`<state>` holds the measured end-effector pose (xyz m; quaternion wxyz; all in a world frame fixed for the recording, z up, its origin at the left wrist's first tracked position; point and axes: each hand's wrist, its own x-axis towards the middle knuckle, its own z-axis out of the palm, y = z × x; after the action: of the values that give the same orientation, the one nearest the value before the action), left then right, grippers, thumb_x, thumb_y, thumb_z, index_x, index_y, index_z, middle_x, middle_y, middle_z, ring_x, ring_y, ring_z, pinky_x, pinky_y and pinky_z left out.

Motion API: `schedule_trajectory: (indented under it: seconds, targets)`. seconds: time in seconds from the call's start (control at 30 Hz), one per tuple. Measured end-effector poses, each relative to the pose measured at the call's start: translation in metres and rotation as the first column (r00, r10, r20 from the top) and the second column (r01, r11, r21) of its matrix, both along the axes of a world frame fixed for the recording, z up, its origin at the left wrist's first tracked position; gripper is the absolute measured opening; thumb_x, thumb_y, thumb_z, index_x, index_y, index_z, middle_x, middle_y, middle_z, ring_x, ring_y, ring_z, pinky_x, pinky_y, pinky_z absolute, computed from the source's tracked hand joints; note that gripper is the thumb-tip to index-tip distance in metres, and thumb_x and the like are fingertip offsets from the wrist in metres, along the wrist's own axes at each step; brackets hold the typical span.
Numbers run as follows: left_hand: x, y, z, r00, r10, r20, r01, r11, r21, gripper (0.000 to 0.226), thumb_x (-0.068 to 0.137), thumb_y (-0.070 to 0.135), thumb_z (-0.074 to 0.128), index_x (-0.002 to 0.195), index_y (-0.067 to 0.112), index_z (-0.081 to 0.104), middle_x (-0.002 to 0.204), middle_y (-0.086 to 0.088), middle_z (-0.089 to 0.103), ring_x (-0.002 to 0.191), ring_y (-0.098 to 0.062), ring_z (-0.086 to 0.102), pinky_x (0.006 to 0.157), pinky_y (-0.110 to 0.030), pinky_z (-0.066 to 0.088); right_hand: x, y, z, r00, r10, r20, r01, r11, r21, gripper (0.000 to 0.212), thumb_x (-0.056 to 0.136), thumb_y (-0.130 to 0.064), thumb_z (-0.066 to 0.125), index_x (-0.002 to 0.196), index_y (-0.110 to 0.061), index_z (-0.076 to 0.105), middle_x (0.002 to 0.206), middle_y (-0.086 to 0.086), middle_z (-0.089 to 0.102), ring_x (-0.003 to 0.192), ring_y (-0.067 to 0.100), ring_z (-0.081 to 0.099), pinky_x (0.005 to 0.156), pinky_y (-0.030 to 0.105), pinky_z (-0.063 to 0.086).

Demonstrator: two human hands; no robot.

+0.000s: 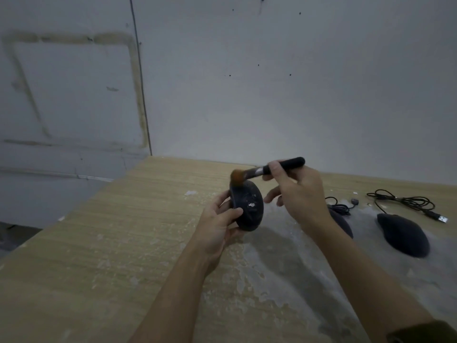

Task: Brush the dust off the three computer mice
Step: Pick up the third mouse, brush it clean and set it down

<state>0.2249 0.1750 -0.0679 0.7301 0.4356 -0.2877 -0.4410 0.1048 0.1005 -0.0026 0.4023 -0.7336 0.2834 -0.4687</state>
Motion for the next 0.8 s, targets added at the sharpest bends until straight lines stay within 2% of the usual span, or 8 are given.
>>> schedule_trajectory:
  seconds: [0.07,0.13,0.23,0.33,0.43,0.53,0.67,0.8]
  targets:
    - [0.0,0.0,0.0,1.0,0.002,0.011,-0.002,1.0,0.002,0.043,0.088,-0.004,0.048,0.124,0.019,0.05,0.113,-0.006,0.066,0.101,-0.029,0.065,0.076,-0.043,0.057,0.001,0.0,-0.002,0.998,0.025,-0.055,-0.024,1.0,0.018,0.017,0.091,-0.027,0.052,0.078,-0.024,0.062,0.083,-0.004,0.069,0.045,0.02,0.065,0.044,0.024,0.044]
    - [0.001,0.0,-0.001,1.0,0.009,0.03,-0.01,1.0,0.011,0.043,0.088,-0.005,0.048,0.125,0.018,0.05,0.113,-0.007,0.067,0.101,-0.03,0.065,0.075,-0.042,0.057,-0.001,-0.001,-0.003,0.997,-0.074,-0.039,0.073,0.997,-0.013,0.019,0.091,-0.025,0.052,0.074,-0.029,0.06,0.08,-0.007,0.068,0.046,0.019,0.066,0.048,0.025,0.045]
    - [0.002,0.0,-0.002,1.0,0.006,0.02,-0.006,1.0,-0.008,0.041,0.088,-0.005,0.049,0.12,0.021,0.052,0.109,-0.004,0.069,0.1,-0.029,0.066,0.078,-0.045,0.056,-0.001,-0.001,-0.006,0.999,0.027,-0.021,-0.026,0.998,0.05,0.015,0.092,-0.025,0.051,0.084,-0.02,0.063,0.08,0.0,0.069,0.046,0.019,0.066,0.042,0.024,0.046]
    - [0.003,0.0,-0.002,1.0,0.004,0.007,-0.004,1.0,-0.015,0.041,0.087,-0.005,0.049,0.118,0.021,0.052,0.107,-0.004,0.07,0.097,-0.027,0.068,0.079,-0.045,0.056,-0.006,-0.003,-0.008,0.995,-0.089,0.033,0.089,0.996,0.021,0.021,0.092,-0.024,0.052,0.073,-0.028,0.06,0.078,0.002,0.068,0.046,0.015,0.066,0.044,0.024,0.049]
    - [0.004,0.0,-0.001,1.0,0.005,-0.017,-0.005,1.0,-0.028,0.042,0.088,-0.006,0.047,0.121,0.018,0.051,0.102,-0.004,0.07,0.09,-0.024,0.069,0.071,-0.041,0.058,-0.013,-0.005,-0.007,0.996,-0.016,0.09,0.008,0.996,0.09,0.027,0.092,-0.018,0.052,0.068,-0.016,0.063,0.063,0.009,0.065,0.044,0.019,0.064,0.041,0.024,0.047]
    - [0.004,0.0,-0.001,1.0,0.007,-0.024,-0.007,1.0,-0.023,0.043,0.088,-0.006,0.046,0.126,0.015,0.048,0.104,-0.005,0.068,0.093,-0.023,0.067,0.071,-0.039,0.058,-0.02,-0.008,-0.007,0.993,-0.079,0.088,0.076,0.996,0.036,0.028,0.09,-0.013,0.053,0.063,-0.012,0.062,0.055,0.012,0.062,0.042,0.022,0.063,0.041,0.025,0.046]
    - [0.005,-0.001,0.0,0.999,0.002,-0.041,-0.003,1.0,-0.031,0.044,0.089,-0.006,0.044,0.127,0.015,0.046,0.109,-0.007,0.066,0.099,-0.026,0.065,0.075,-0.042,0.056,-0.022,-0.009,-0.006,0.997,-0.041,0.061,0.042,0.999,-0.021,0.025,0.089,-0.012,0.054,0.066,-0.013,0.063,0.056,0.013,0.063,0.044,0.025,0.065,0.042,0.028,0.048]
    - [0.007,-0.002,-0.001,0.999,0.016,-0.045,-0.017,1.0,-0.026,0.045,0.088,-0.006,0.045,0.129,0.014,0.046,0.11,-0.008,0.065,0.096,-0.024,0.065,0.066,-0.033,0.058,-0.023,-0.008,-0.008,0.999,0.039,0.001,-0.038,0.998,-0.041,0.023,0.088,-0.012,0.054,0.068,-0.008,0.065,0.057,0.014,0.064,0.044,0.026,0.065,0.043,0.03,0.049]
